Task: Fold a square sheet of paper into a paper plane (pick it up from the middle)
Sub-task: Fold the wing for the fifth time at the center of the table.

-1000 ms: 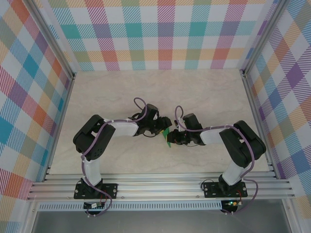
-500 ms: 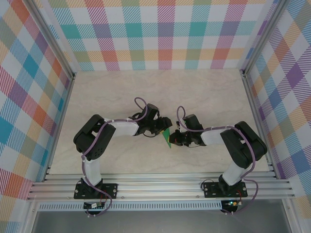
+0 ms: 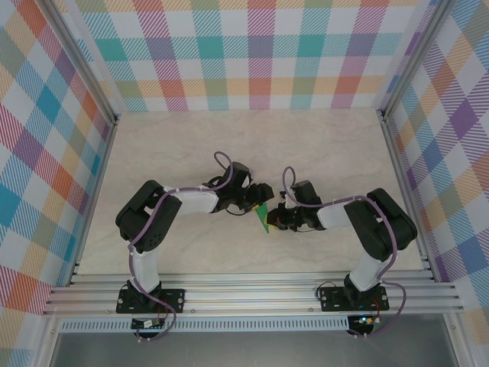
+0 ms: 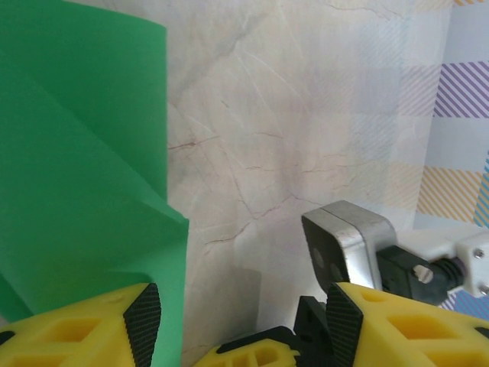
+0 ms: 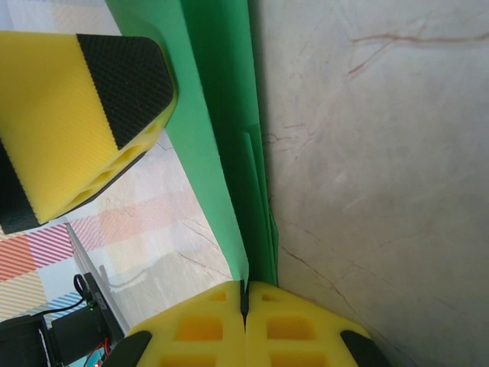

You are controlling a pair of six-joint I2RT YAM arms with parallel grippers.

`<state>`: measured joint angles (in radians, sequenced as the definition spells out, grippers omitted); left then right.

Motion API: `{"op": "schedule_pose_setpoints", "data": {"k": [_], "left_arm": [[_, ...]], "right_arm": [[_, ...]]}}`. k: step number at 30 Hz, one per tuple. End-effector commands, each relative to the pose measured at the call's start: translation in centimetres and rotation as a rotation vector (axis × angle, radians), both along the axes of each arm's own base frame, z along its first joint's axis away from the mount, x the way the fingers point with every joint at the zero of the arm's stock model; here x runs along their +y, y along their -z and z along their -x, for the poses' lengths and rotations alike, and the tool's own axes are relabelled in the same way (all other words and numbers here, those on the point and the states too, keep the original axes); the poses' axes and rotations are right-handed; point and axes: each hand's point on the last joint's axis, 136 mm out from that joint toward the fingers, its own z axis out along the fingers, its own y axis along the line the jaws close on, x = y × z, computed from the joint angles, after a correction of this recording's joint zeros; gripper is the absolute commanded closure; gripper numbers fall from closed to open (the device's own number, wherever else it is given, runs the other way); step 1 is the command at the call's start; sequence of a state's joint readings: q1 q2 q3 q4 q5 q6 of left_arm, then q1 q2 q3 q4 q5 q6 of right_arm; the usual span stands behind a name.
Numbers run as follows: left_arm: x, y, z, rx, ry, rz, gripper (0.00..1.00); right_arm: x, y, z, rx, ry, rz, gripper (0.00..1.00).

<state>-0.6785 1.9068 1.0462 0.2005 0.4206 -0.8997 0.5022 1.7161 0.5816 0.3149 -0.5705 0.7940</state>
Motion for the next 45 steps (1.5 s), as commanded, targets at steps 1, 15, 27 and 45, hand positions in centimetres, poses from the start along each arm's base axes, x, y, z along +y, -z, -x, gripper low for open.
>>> {"op": "schedule_pose_setpoints", "data": {"k": [1,15,27,45], "left_arm": [[-1.1,-0.4,-0.3,-0.020,0.039,0.030,0.38],[0.4,5.4,0.6,0.080,0.020,-0.094,0.45],[0.6,5.5,0.9,0.078,0.036,-0.107,0.46],[0.5,5.3,0.9,0.080,0.041,-0.109,0.46]], "right_arm": [[-1.7,3.6,1.9,0.106,0.029,0.100,1.00],[-1.9,1.7,1.7,0.080,0.028,0.107,0.95],[-2.3,-3.4,1.0,-0.024,0.024,0.125,0.83],[0.4,-0.3,0.3,0.145,-0.030,0.048,0.95]]}}
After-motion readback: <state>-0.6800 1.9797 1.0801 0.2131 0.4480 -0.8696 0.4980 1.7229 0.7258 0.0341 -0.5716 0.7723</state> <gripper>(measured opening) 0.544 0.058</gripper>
